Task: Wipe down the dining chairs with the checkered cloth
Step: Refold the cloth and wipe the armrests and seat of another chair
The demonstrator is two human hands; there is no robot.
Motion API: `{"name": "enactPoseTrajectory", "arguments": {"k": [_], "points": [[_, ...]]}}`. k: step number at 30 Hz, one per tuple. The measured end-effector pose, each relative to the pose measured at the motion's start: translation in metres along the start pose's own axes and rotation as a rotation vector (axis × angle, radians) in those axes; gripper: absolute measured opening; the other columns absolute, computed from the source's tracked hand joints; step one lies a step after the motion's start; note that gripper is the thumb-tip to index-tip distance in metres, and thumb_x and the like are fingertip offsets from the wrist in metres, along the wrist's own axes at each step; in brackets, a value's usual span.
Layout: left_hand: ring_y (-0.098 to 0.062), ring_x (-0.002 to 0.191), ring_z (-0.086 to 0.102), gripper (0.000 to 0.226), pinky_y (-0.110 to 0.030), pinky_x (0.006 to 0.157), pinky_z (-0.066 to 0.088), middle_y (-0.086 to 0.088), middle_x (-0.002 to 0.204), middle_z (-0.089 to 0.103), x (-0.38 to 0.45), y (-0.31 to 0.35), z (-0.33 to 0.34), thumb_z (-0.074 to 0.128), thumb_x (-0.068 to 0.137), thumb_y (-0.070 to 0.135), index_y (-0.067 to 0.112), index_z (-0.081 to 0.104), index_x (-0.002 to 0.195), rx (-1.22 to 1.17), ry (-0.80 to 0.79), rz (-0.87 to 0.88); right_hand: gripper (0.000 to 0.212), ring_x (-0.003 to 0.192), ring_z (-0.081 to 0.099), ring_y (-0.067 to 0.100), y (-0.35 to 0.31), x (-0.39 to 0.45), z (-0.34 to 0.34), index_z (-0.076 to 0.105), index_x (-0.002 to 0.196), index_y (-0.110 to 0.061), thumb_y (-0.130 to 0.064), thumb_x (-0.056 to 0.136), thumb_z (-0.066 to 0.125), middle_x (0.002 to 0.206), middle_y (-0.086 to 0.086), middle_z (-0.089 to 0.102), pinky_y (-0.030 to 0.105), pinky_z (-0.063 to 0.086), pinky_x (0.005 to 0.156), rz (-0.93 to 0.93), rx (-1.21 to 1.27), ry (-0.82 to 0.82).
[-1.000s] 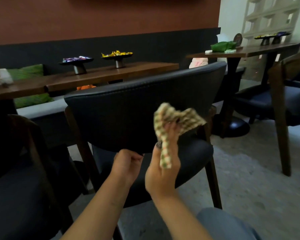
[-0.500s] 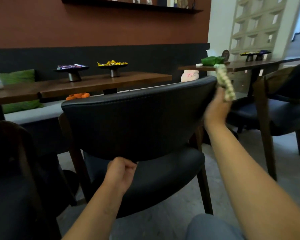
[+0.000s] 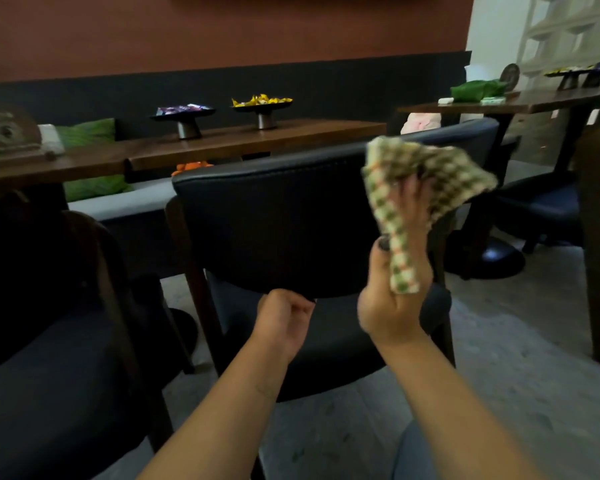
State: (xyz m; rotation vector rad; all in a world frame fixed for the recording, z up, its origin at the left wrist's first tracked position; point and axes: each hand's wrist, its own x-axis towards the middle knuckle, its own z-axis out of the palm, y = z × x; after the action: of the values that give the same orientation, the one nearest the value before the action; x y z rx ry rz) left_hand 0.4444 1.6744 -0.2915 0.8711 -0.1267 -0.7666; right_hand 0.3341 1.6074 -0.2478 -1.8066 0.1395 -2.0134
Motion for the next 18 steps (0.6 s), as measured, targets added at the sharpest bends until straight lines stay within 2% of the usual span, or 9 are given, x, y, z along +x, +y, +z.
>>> {"name": "enactPoseTrajectory", "arguments": {"k": [1,3,6,9,12,14,16,17,18], "points": [[-0.034,0.118,0.06,0.073,-0.046,0.109,0.042,-0.019,0.129,0.061,0.0,0.0,-0.001,0.03,0.062,-0.029,0.001,0.062,0.121,0.008,-0.024,0.009,0.044,0.134,0.028,0.054,-0.002,0.0,0.004,0.037,0.135,0.011,-0.017,0.101,0.035,0.14,0.034,0.036,0.068,0.019,0.11,-0.111,-0.073,-0.06],[-0.034,0.118,0.061,0.071,-0.045,0.109,0.042,-0.019,0.128,0.063,-0.001,0.001,-0.003,0.029,0.066,-0.029,-0.001,0.062,0.121,0.003,-0.056,0.014,0.043,0.136,0.025,0.051,-0.003,0.009,0.012,0.041,0.133,0.009,-0.015,0.097,0.04,0.142,0.026,0.035,0.068,0.013,0.111,-0.3,-0.205,-0.133],[-0.027,0.101,0.069,0.066,-0.034,0.089,0.055,-0.015,0.116,0.068,0.0,0.002,-0.001,0.03,0.064,-0.028,-0.001,0.065,0.113,-0.015,-0.058,0.0,0.044,0.141,0.023,0.027,-0.005,0.028,0.022,0.049,0.135,-0.01,-0.026,0.096,0.038,0.143,0.006,0.041,0.052,0.007,0.114,-0.601,-0.411,-0.238],[-0.024,0.09,0.069,0.065,-0.032,0.079,0.052,-0.012,0.103,0.069,0.006,-0.001,-0.004,0.026,0.067,-0.031,0.001,0.066,0.107,-0.037,-0.061,0.013,0.045,0.132,0.037,0.024,0.003,0.036,0.02,0.057,0.131,-0.017,-0.033,0.09,0.049,0.136,0.001,0.054,0.043,0.009,0.115,-0.873,-0.577,-0.393],[-0.023,0.089,0.066,0.056,-0.032,0.081,0.052,-0.014,0.102,0.066,0.009,-0.003,-0.012,0.03,0.077,-0.027,0.002,0.064,0.111,0.008,-0.114,0.038,0.044,0.123,0.046,0.025,0.019,0.038,0.007,0.062,0.126,-0.012,-0.022,0.084,0.056,0.128,0.006,0.062,0.041,0.017,0.115,-1.148,-0.549,-0.673],[-0.019,0.086,0.066,0.047,-0.029,0.079,0.054,-0.012,0.098,0.067,0.009,-0.004,-0.016,0.037,0.081,-0.021,0.005,0.072,0.099,0.03,-0.184,0.046,0.049,0.125,0.049,0.027,0.03,0.035,-0.004,0.058,0.129,-0.007,-0.016,0.081,0.053,0.129,0.009,0.061,0.04,0.019,0.114,-1.252,-0.572,-0.86],[-0.015,0.082,0.068,0.035,-0.023,0.071,0.057,-0.008,0.092,0.072,0.009,-0.005,-0.019,0.054,0.08,-0.013,0.01,0.077,0.09,0.047,-0.245,0.062,0.051,0.127,0.05,0.025,0.035,0.033,-0.014,0.056,0.13,-0.006,-0.017,0.08,0.052,0.131,0.009,0.06,0.04,0.022,0.114,-1.297,-0.656,-1.065],[-0.016,0.085,0.069,0.028,-0.023,0.071,0.057,-0.008,0.096,0.073,0.008,-0.005,-0.018,0.057,0.084,-0.006,0.009,0.076,0.099,0.052,-0.258,0.062,0.051,0.128,0.05,0.022,0.037,0.032,-0.021,0.057,0.129,-0.008,-0.019,0.079,0.053,0.13,0.007,0.06,0.038,0.023,0.114,-1.328,-0.719,-1.162],[-0.019,0.091,0.07,0.03,-0.025,0.073,0.057,-0.01,0.104,0.073,0.009,-0.007,-0.019,0.052,0.09,-0.002,0.006,0.07,0.112,0.054,-0.262,0.061,0.051,0.129,0.05,0.019,0.041,0.033,-0.028,0.06,0.127,-0.01,-0.02,0.078,0.054,0.129,0.005,0.062,0.037,0.023,0.113,-1.373,-0.763,-1.23]]}}
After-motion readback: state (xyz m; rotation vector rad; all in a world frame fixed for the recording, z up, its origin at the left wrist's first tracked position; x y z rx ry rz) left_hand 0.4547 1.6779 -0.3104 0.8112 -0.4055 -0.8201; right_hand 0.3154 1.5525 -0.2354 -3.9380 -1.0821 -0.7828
